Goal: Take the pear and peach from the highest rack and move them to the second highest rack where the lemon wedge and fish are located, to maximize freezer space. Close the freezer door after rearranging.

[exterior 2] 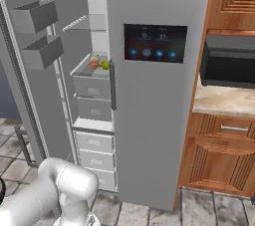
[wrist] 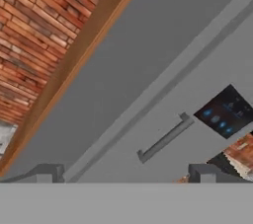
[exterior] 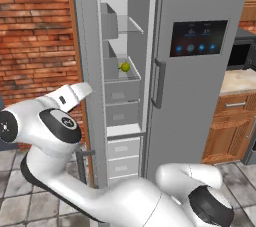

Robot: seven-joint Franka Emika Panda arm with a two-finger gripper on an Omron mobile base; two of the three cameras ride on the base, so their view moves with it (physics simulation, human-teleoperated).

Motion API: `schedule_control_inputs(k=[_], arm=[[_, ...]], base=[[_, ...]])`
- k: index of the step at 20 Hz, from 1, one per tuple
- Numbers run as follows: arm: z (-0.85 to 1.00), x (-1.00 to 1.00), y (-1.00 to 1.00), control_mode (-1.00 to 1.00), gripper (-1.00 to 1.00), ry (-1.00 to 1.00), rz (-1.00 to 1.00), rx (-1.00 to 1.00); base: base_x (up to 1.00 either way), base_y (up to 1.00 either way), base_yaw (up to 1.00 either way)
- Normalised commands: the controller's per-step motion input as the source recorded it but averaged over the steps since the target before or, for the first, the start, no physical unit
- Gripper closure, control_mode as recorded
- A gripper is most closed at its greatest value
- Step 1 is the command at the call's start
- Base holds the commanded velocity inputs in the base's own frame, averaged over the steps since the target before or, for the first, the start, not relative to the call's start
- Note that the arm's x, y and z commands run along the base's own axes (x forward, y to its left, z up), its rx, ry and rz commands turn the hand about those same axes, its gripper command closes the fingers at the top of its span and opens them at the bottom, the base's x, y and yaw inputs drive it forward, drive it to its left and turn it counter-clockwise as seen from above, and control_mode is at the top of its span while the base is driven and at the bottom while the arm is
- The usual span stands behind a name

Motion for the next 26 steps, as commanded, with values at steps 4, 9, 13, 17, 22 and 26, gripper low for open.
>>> schedule_control_inputs(k=[4,9,13,17,22,26], arm=[[-0.01,1.0,0.32,-1.0,-1.0,-0.03,-0.07,-0.18],[-0.05,0.98,0.16,-1.0,-1.0,0.0,-0.11,-0.21],[0.0,0.37,-0.04,-1.0,-1.0,0.0,-0.11,-0.21],[0.0,0.13,-0.29,-1.0,-1.0,0.0,-0.15,-0.18],[0.0,0.09,-0.47,-1.0,-1.0,0.0,-0.13,-0.14],[0.0,0.23,-0.62,-1.0,-1.0,0.0,-0.1,-0.09]], base=[[0.0,0.0,0.0],[0.0,0.0,0.0],[0.0,0.0,0.0],[0.0,0.0,0.0],[0.0,0.0,0.0],[0.0,0.0,0.0]])
